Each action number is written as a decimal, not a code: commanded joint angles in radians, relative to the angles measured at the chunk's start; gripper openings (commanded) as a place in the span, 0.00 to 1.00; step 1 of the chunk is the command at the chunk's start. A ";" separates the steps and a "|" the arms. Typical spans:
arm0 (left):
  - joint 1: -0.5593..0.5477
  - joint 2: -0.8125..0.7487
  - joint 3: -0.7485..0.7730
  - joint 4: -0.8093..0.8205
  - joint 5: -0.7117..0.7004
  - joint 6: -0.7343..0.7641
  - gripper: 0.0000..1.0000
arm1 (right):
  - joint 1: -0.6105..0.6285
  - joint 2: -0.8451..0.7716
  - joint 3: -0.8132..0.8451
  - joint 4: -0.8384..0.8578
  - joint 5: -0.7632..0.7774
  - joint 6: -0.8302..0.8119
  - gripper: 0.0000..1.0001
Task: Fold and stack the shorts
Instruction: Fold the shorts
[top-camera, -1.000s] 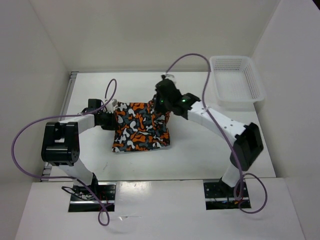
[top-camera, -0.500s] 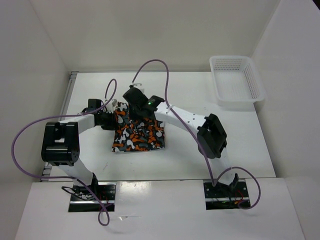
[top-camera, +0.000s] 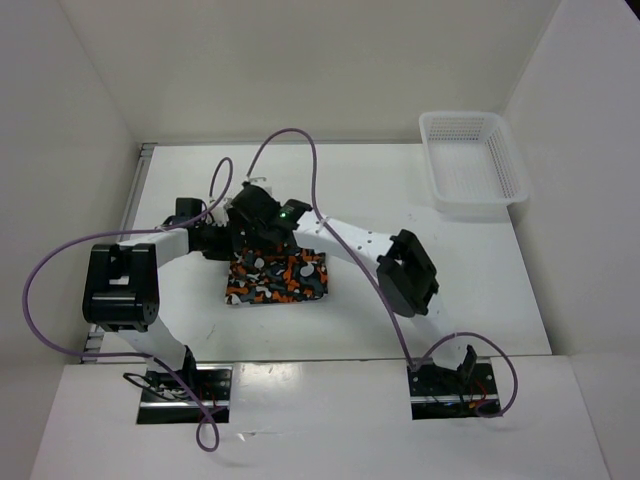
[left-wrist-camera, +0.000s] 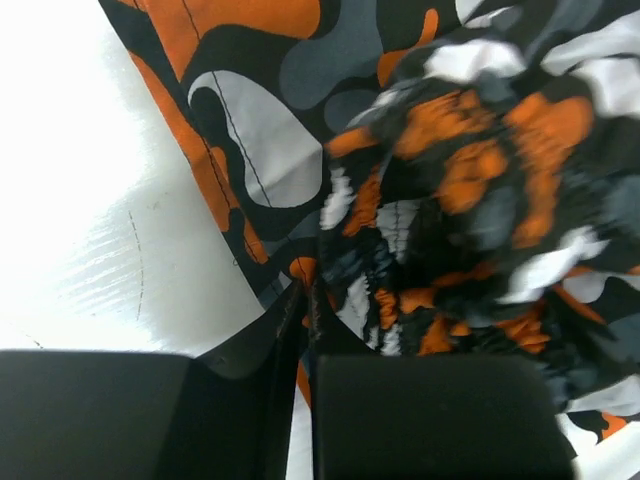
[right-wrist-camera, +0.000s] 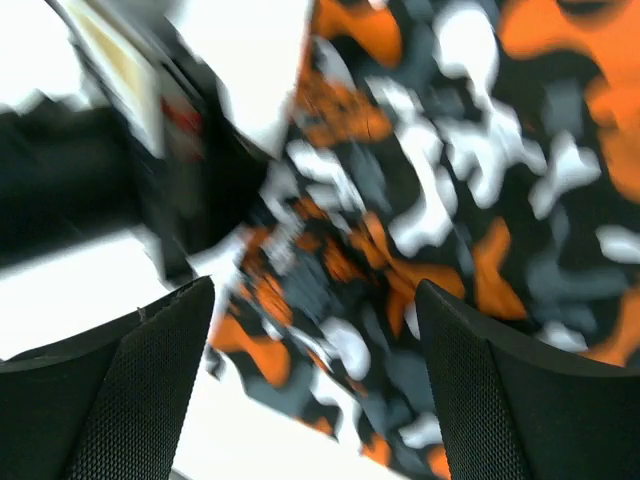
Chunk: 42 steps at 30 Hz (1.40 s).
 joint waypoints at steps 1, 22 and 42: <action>0.023 -0.007 -0.013 -0.056 -0.003 0.008 0.13 | 0.008 -0.193 -0.137 0.106 0.011 0.019 0.86; -0.188 -0.126 0.091 -0.058 0.166 0.008 0.20 | -0.285 -0.275 -0.532 0.271 -0.161 0.087 0.08; -0.168 -0.187 0.210 -0.236 0.075 0.008 0.38 | -0.360 -0.395 -0.475 0.254 -0.158 0.045 0.67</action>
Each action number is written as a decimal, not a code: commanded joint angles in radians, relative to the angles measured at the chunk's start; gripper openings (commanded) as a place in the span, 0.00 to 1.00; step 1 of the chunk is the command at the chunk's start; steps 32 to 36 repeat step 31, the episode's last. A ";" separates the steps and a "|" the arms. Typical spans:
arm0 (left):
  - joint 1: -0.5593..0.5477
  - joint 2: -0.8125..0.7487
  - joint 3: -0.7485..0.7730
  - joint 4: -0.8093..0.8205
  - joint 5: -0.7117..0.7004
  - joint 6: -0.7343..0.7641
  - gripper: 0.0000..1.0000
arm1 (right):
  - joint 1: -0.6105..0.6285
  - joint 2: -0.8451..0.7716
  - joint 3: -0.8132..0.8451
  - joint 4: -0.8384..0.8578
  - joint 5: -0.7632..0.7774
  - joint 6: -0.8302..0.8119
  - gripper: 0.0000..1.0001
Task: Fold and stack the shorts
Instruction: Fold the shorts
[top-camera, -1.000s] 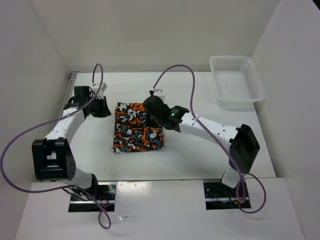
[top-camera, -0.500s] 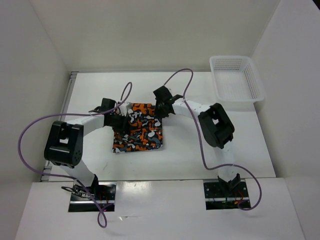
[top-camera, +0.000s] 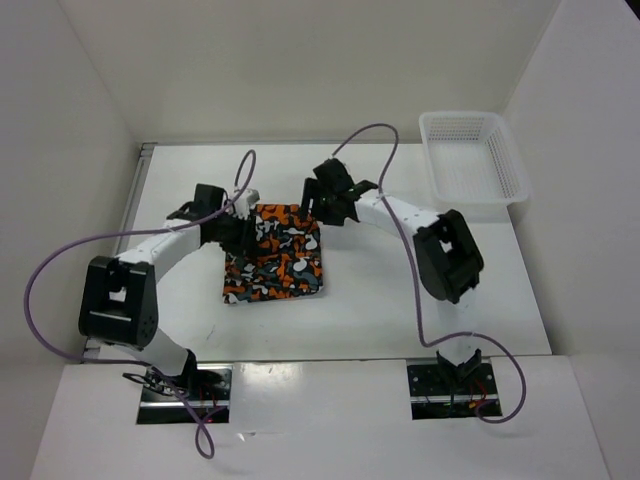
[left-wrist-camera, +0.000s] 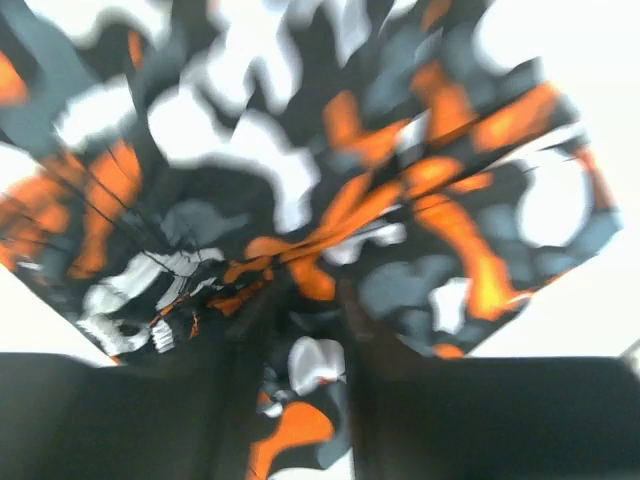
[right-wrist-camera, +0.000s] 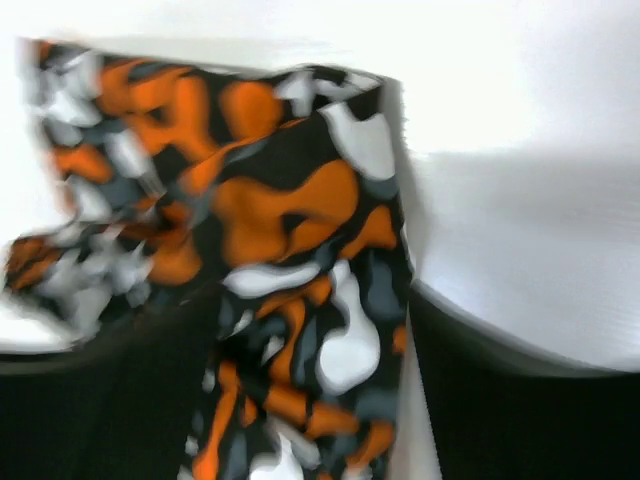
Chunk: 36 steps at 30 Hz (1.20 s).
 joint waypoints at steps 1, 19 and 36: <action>0.017 -0.109 0.148 -0.073 0.089 0.004 0.45 | 0.013 -0.267 -0.022 0.008 0.053 -0.041 0.86; 0.224 -0.692 0.007 -0.050 0.257 0.004 0.93 | -0.174 -1.054 -0.440 -0.221 0.311 -0.038 1.00; 0.234 -0.744 -0.027 -0.122 0.238 0.004 0.96 | -0.233 -1.231 -0.524 -0.278 0.357 -0.029 1.00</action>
